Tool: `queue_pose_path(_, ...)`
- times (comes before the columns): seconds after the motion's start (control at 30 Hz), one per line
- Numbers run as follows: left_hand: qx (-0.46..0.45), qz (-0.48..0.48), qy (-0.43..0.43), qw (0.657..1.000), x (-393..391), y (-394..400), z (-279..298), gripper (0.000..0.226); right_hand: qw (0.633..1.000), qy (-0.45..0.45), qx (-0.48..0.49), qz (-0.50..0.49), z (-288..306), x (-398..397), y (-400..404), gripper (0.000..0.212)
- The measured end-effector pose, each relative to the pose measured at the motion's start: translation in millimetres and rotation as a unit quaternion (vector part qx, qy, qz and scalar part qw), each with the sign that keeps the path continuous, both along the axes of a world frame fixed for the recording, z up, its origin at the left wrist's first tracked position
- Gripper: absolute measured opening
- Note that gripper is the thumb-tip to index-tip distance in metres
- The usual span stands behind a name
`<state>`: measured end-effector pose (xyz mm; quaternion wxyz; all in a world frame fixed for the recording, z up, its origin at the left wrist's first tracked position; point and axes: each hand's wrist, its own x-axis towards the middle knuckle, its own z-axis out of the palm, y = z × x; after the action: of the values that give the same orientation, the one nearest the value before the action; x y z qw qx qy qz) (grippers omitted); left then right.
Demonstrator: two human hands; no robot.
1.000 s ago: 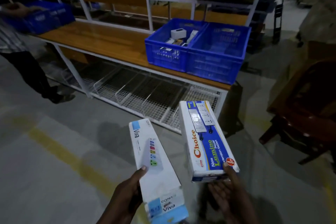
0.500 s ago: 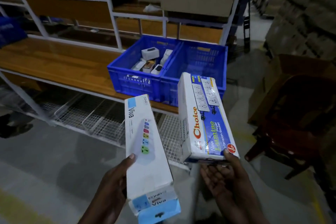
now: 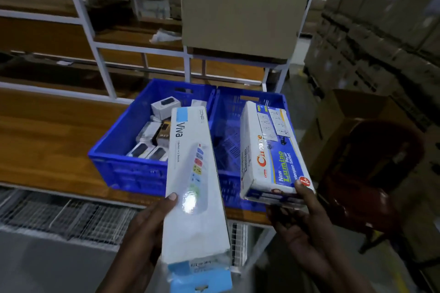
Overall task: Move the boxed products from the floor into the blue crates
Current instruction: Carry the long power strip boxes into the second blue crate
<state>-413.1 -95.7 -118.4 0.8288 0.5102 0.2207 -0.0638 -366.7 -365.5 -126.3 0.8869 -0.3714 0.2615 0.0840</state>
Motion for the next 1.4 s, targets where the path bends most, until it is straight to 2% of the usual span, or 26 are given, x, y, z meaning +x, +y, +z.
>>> queue_pose_path(0.07, 0.005, 0.008, 0.000, 1.000, 27, 4, 4, 0.030, 1.000, 0.010, 0.000, -0.013, -2, 35, 6, 0.043)
queue_pose_path(0.2, -0.001, 0.013, 0.028, 1.000, 67, 11, 5, 0.034, 1.000, 0.028, -0.010, 0.006, -17, 113, 16, 0.076)
queue_pose_path(0.23, -0.007, 0.012, 0.038, 0.999, 75, 13, 5, 0.036, 0.999, 0.031, 0.009, 0.003, -20, 131, 18, 0.073)
queue_pose_path(0.3, -0.016, 0.015, 0.054, 0.998, 87, 15, 6, 0.040, 0.998, 0.044, 0.036, -0.010, -26, 167, 21, 0.049)
queue_pose_path(0.4, -0.015, 0.031, 0.058, 0.998, 101, 15, 7, 0.036, 0.998, 0.060, 0.004, 0.013, -32, 212, 31, 0.023)
queue_pose_path(0.47, -0.014, 0.037, 0.066, 0.997, 109, 13, 7, 0.036, 0.996, 0.078, -0.043, 0.025, -39, 238, 41, 0.020)
queue_pose_path(0.53, -0.021, 0.052, 0.073, 0.996, 119, 12, 8, 0.041, 0.991, 0.097, -0.080, 0.047, -52, 258, 49, 0.031)
queue_pose_path(0.6, -0.018, 0.066, 0.077, 0.995, 129, 9, 10, 0.041, 0.978, 0.120, -0.133, 0.104, -71, 277, 51, 0.042)
queue_pose_path(0.63, -0.017, 0.070, 0.080, 0.994, 134, 7, 11, 0.039, 0.968, 0.125, -0.139, 0.167, -77, 281, 52, 0.046)
queue_pose_path(0.7, -0.018, 0.079, 0.084, 0.993, 142, 2, 11, 0.038, 0.935, 0.167, -0.166, 0.266, -72, 277, 54, 0.042)
queue_pose_path(0.77, -0.016, 0.087, 0.083, 0.993, 152, -5, 10, 0.038, 0.914, 0.185, -0.167, 0.322, -70, 272, 51, 0.038)
queue_pose_path(0.83, -0.016, 0.091, 0.087, 0.992, 161, -13, 9, 0.039, 0.889, 0.203, -0.197, 0.360, -73, 271, 46, 0.046)
queue_pose_path(0.93, -0.017, 0.073, 0.088, 0.993, 175, -26, 9, 0.033, 0.870, 0.175, -0.234, 0.397, -78, 276, 26, 0.053)
queue_pose_path(1.1, 0.014, 0.063, 0.080, 0.995, 200, -47, 9, 0.043, 0.898, 0.071, -0.192, 0.389, -63, 266, -7, 0.041)
queue_pose_path(1.23, 0.031, 0.042, 0.086, 0.995, 215, -65, 9, 0.039, 0.918, -0.004, -0.180, 0.354, -34, 247, -22, 0.049)
queue_pose_path(1.33, 0.032, 0.022, 0.092, 0.995, 227, -82, 10, 0.036, 0.928, -0.005, -0.125, 0.351, -23, 233, -21, 0.046)
queue_pose_path(1.4, 0.035, 0.011, 0.091, 0.995, 233, -92, 11, 0.032, 0.929, 0.018, -0.130, 0.345, -22, 227, -19, 0.044)
